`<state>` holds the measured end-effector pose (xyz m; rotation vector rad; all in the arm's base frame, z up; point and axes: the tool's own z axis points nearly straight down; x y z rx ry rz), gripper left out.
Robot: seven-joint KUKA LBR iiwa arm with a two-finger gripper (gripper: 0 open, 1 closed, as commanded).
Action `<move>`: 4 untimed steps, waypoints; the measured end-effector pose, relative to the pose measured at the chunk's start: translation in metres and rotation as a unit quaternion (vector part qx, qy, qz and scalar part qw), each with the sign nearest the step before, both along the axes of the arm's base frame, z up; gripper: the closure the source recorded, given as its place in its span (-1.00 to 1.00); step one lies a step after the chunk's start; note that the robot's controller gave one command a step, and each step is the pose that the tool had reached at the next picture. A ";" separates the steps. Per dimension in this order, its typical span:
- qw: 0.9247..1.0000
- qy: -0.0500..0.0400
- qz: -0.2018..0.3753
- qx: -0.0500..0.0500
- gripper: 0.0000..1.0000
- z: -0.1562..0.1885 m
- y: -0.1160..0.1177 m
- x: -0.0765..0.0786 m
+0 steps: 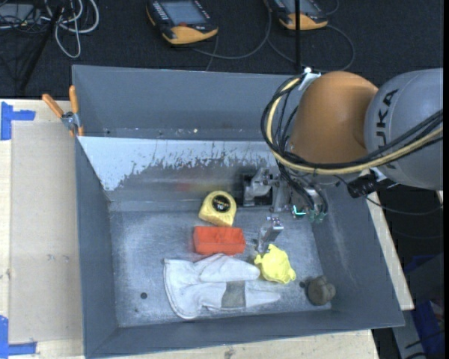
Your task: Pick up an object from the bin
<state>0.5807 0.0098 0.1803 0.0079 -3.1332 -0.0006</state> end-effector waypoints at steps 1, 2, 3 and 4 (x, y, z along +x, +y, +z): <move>1.000 -0.004 0.000 0.000 -1.00 0.004 0.000 0.002; 1.000 -0.006 0.028 0.000 -1.00 -0.044 0.018 -0.002; 0.998 -0.004 0.069 0.000 -1.00 -0.083 0.043 -0.020; 0.995 -0.003 0.103 0.002 1.00 -0.105 0.055 0.002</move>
Offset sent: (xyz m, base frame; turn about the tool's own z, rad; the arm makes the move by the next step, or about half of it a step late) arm -0.0093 0.0409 -0.1058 -0.1341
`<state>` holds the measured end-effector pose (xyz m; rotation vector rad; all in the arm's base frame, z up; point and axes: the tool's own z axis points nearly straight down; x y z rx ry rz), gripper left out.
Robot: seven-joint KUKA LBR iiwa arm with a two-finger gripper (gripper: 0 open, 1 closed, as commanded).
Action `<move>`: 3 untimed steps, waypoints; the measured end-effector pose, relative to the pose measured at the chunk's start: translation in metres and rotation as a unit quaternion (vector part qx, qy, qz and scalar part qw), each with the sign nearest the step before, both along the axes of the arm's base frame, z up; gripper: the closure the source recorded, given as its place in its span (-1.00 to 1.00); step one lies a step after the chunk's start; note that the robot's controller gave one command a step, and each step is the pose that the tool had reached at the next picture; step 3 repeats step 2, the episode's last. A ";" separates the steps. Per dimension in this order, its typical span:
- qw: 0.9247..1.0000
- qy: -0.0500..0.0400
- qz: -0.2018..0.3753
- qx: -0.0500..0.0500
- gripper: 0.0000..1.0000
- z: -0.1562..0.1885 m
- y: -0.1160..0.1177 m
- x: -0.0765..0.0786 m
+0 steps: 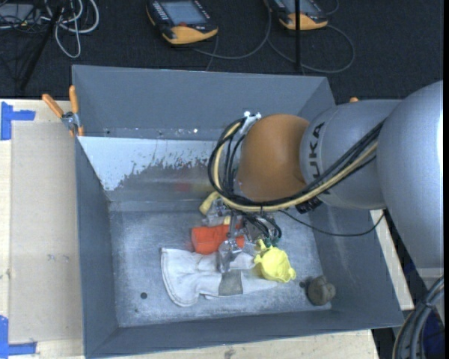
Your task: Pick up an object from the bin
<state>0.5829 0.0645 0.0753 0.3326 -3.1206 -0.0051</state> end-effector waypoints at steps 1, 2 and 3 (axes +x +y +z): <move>1.000 0.000 0.000 0.000 1.00 0.000 0.000 0.000; 1.000 -0.007 0.020 -0.001 1.00 0.182 0.006 0.013; 1.000 -0.007 0.020 -0.001 1.00 0.182 0.006 0.013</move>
Offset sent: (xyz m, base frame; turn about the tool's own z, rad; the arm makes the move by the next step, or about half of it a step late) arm 0.0109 0.0049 0.1772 -0.0405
